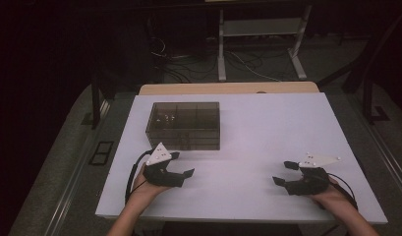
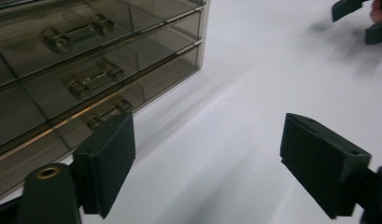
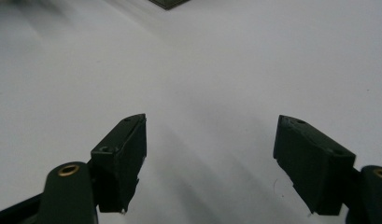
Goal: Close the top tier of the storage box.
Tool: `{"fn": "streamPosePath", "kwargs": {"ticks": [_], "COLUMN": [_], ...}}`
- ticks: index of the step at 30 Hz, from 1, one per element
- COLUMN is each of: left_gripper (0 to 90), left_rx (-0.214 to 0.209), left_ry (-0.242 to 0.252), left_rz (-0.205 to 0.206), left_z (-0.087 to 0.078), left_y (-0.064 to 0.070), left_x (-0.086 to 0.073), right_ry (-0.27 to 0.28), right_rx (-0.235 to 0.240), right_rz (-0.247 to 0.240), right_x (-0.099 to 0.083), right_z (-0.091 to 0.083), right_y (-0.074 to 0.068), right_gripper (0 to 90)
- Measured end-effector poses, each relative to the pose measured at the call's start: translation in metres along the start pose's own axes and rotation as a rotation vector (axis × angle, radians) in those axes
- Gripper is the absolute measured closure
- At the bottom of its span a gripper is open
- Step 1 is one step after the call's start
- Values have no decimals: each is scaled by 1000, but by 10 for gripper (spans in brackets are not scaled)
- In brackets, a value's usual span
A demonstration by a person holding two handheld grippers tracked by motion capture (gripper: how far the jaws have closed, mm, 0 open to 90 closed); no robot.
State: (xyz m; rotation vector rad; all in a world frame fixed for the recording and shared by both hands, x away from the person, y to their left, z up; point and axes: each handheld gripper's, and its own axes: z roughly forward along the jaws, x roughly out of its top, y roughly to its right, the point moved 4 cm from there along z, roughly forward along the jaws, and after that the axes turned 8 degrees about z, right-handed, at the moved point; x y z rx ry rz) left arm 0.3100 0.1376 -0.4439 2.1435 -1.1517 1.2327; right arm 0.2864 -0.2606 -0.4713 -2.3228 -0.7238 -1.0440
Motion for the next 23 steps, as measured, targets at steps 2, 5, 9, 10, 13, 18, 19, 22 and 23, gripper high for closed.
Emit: {"fn": "streamPosePath", "kwargs": {"ticks": [2, 5, 9, 10, 13, 18, 19, 22, 23], "left_gripper": [158, 138, 111, 88, 7, 0, 0, 0, 0], "left_rx": [-3, -1, -3, -1, -2, 11, 12, 11, 6], "left_ry": [-1, -1, -18, -23, -24, -28, -30, -33, -33], "left_rz": [6, 5, 8, 11, 3, -2, -2, -4, -4], "left_z": [-1, -1, 0, 0, 2, 2, 2, 2, 3], "left_y": [1, 2, 4, 4, 6, 5, 5, 5, 5], "left_x": [-1, -2, -6, -6, -7, -8, -8, -8, -8], "right_ry": [-1, -2, -3, -3, -2, -3, -3, -2, -3], "right_rx": [-1, -2, -4, -6, -7, -7, -9, -7, -7], "right_rz": [1, 2, 2, 1, 0, 2, 1, -1, -1], "right_x": [0, 0, -1, 0, 0, 0, 0, 0, 0], "right_z": [0, 0, 0, 0, 0, 0, 0, 0, 0], "right_y": [0, 1, 1, 1, 0, 1, 1, 0, 0], "right_gripper": [250, 250, 250, 250, 250, 250, 250, 250, 249]}}
